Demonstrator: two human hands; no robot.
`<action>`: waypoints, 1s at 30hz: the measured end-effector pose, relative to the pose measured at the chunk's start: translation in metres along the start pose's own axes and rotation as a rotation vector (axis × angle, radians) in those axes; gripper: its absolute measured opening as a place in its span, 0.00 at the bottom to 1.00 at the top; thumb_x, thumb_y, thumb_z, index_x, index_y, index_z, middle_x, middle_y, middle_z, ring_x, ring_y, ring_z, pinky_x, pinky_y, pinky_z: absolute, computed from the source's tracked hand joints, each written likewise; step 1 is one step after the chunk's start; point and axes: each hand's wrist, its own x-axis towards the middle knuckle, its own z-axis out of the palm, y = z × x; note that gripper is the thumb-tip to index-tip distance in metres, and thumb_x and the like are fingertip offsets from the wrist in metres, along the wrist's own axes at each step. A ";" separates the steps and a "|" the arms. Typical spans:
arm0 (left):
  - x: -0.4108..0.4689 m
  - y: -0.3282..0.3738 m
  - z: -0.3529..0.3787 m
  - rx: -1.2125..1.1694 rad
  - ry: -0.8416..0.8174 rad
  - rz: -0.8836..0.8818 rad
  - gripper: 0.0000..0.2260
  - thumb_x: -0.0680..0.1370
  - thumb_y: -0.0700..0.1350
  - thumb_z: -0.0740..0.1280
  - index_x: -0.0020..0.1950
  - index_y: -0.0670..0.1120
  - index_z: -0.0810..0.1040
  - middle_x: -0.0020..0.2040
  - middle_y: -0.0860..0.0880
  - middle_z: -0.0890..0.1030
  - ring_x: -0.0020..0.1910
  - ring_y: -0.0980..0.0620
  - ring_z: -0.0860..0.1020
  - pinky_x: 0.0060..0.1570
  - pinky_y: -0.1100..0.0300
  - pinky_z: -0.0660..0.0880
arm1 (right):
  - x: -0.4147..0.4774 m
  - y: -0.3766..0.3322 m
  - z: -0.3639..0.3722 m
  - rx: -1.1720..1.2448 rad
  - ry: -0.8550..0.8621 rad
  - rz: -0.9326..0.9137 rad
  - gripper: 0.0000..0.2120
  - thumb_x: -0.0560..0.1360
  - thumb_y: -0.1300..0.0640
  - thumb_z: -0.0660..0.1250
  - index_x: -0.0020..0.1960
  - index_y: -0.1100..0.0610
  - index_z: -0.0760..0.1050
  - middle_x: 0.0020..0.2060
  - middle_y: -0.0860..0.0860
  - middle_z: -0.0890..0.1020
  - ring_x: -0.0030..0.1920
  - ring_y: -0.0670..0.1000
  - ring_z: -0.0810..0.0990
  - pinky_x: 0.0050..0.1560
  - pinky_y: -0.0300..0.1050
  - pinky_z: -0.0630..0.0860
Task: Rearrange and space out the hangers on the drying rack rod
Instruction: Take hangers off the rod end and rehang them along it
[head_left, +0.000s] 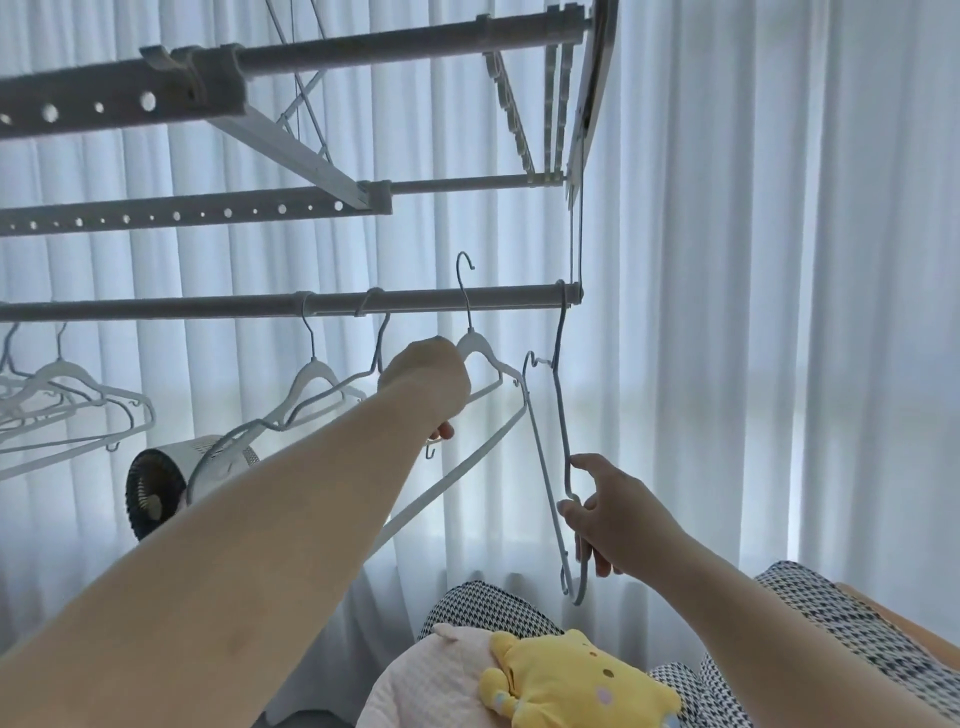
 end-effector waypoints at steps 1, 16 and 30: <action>0.003 0.002 0.002 -0.005 0.009 0.003 0.11 0.75 0.32 0.52 0.35 0.37 0.69 0.26 0.42 0.77 0.21 0.48 0.74 0.29 0.60 0.73 | 0.000 0.000 0.000 0.005 0.003 0.000 0.21 0.77 0.58 0.58 0.69 0.54 0.60 0.26 0.48 0.76 0.20 0.47 0.71 0.17 0.28 0.63; 0.007 0.009 0.029 0.115 0.047 0.116 0.15 0.75 0.30 0.54 0.32 0.46 0.60 0.28 0.46 0.72 0.35 0.44 0.77 0.40 0.57 0.74 | -0.003 -0.005 0.003 0.041 0.062 -0.005 0.21 0.77 0.58 0.58 0.69 0.54 0.61 0.27 0.50 0.77 0.19 0.46 0.70 0.22 0.33 0.66; -0.008 -0.031 0.009 0.175 0.242 0.193 0.16 0.79 0.50 0.55 0.61 0.44 0.73 0.60 0.44 0.77 0.62 0.44 0.71 0.54 0.53 0.69 | -0.013 -0.022 -0.007 -0.016 0.263 -0.030 0.20 0.76 0.54 0.61 0.67 0.53 0.64 0.26 0.45 0.68 0.32 0.48 0.70 0.42 0.42 0.67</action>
